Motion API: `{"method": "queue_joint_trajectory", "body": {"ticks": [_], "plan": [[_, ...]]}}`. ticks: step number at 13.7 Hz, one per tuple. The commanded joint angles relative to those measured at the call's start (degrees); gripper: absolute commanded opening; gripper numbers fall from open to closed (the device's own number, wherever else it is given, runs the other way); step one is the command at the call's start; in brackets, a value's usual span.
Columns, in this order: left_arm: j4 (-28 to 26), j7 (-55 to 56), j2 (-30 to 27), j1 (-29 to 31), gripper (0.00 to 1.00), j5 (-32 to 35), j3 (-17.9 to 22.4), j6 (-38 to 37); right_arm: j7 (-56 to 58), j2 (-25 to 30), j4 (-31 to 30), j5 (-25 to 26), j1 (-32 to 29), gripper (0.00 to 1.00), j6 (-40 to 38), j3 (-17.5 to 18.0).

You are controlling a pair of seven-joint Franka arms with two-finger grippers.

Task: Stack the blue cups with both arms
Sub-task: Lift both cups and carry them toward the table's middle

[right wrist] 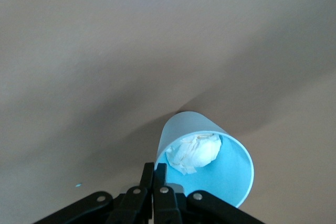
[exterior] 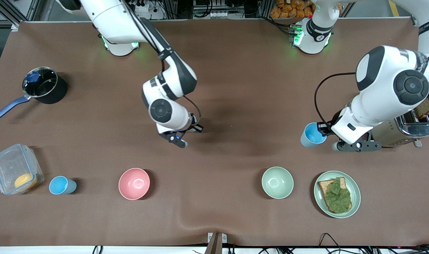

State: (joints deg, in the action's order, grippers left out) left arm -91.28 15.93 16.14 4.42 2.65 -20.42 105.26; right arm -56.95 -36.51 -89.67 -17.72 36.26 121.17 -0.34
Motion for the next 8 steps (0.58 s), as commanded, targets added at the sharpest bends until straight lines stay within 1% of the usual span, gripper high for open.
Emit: {"method": "queue_joint_trajectory", "body": {"ticks": [1,2,3,4,5,6,8], "plan": [[2.07,1.21,-0.76,0.50,0.00,-0.81,-0.85,-2.61,-1.85,-1.81,2.48,-1.09,1.44,0.10,0.82,-0.71],[2.24,1.21,-0.76,0.50,0.00,-0.89,-0.85,-2.61,-1.67,-1.81,2.48,-1.09,1.27,0.32,0.74,-0.71],[2.24,1.12,-0.76,0.50,0.00,-0.90,-1.03,-2.61,-1.58,-1.72,2.48,-1.09,1.18,0.85,0.74,-0.71],[2.25,1.21,-0.76,0.59,0.00,-0.90,-1.81,-2.61,-1.58,-1.55,2.57,-0.39,1.70,1.00,0.74,-0.71],[2.59,1.21,-1.02,0.68,0.00,-0.98,-2.43,-2.61,-1.32,-1.20,3.09,-0.39,1.97,1.00,0.30,-0.80],[3.38,1.30,-1.02,0.50,0.00,-1.07,-2.78,-2.69,-1.32,-0.67,4.93,-0.56,1.10,1.00,-0.75,-0.89],[3.48,1.82,-0.93,0.33,0.00,-1.07,-3.66,-2.70,-0.97,-0.58,9.31,-0.39,-0.31,1.00,-8.88,-1.06]]}}
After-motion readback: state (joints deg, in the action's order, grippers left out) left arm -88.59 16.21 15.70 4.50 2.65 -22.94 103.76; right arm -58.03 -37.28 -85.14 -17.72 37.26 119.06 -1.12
